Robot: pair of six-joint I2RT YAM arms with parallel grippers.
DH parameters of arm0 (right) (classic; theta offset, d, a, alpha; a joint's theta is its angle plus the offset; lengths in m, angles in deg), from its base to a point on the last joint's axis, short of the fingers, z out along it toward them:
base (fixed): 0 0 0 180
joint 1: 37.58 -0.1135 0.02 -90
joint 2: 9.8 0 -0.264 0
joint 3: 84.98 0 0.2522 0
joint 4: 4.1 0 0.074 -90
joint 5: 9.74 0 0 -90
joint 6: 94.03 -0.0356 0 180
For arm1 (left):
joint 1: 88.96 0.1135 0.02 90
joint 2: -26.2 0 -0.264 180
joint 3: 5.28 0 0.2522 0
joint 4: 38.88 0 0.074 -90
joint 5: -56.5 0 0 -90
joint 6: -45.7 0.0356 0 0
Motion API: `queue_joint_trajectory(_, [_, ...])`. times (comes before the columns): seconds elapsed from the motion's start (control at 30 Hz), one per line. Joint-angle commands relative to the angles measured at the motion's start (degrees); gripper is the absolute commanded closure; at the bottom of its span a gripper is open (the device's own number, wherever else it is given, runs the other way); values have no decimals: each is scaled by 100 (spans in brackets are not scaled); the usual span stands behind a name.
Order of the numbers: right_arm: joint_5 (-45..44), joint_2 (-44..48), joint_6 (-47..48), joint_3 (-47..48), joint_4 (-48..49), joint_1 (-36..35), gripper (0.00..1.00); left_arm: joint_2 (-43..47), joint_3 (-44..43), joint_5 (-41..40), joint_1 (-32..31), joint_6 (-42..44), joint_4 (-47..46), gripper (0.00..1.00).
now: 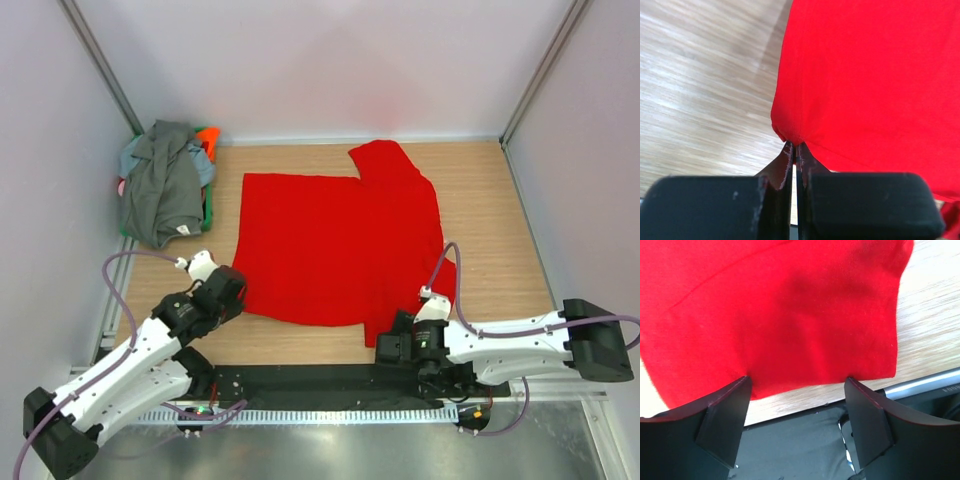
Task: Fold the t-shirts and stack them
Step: Fold the tshirt
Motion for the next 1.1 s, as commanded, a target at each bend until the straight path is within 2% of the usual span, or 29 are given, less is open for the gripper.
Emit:
queue_joint_trajectory(0.0, [-42, 152, -251, -224, 441, -22, 21, -91, 148, 110, 61, 182, -300, 100])
queue_joint_trajectory(0.1, [-42, 13, -198, -217, 538, -14, 26, -56, 228, 180, 88, 209, -406, 100])
queue_joint_trajectory(0.17, [-77, -286, -32, -102, 565, -14, 35, -47, 280, 189, 88, 209, -450, 100])
queue_joint_trajectory(0.2, [-77, -382, 56, -58, 573, -14, 58, -39, 289, 189, 88, 218, -459, 100])
queue_joint_trajectory(0.23, [-103, -488, 213, 64, 608, -14, 72, -30, 307, 189, 96, 209, -459, 100])
queue_joint_trajectory(0.27, [-112, -619, 302, 161, 591, -14, 98, -30, 315, 198, 97, 218, -468, 100])
queue_joint_trajectory(0.4, [-446, -621, 566, 1326, -154, -31, 99, -30, 263, 224, 105, 279, -468, 100])
queue_joint_trajectory(0.5, [-701, -586, 1136, 2266, -717, 169, 99, -74, 184, 233, 97, 323, -450, 100])
queue_joint_trajectory(0.53, [-719, -586, 1320, 2462, -945, 284, 98, -109, 166, 250, 105, 341, -450, 100])
queue_joint_trajectory(0.63, [-737, -403, 2059, 2876, -1052, 995, 87, -153, 87, 312, 105, 349, -424, 100])
queue_joint_trajectory(0.67, [-745, -297, 2287, 2851, -957, 1241, 67, -170, 78, 321, 105, 350, -424, 100])
queue_joint_trajectory(0.7, [-554, -35, 2846, 2686, -582, 1922, 53, -170, 70, 347, 105, 350, -432, 100])
queue_joint_trajectory(0.73, [-421, 72, 3208, 2580, -343, 2277, 38, -179, 69, 356, 114, 350, -441, 100])
queue_joint_trajectory(0.8, [17, 205, 3911, 2308, 219, 3092, 21, -197, 78, 382, 114, 341, -459, 99])
queue_joint_trajectory(0.83, [98, 127, 4011, 2289, 283, 3228, 11, -206, 87, 443, 114, 341, -476, 99])
queue_joint_trajectory(0.9, [142, -14, 4082, 2341, 249, 3247, 10, -250, 70, 479, 114, 350, -450, 99])
queue_joint_trajectory(1.0, [476, -41, 3977, 2132, 380, 2993, 16, -258, 104, 523, 105, 376, -397, 99])
queue_joint_trajectory(1.07, [634, 64, 3609, 1912, 625, 2502, 22, -223, 183, 549, 114, 367, -423, 99])
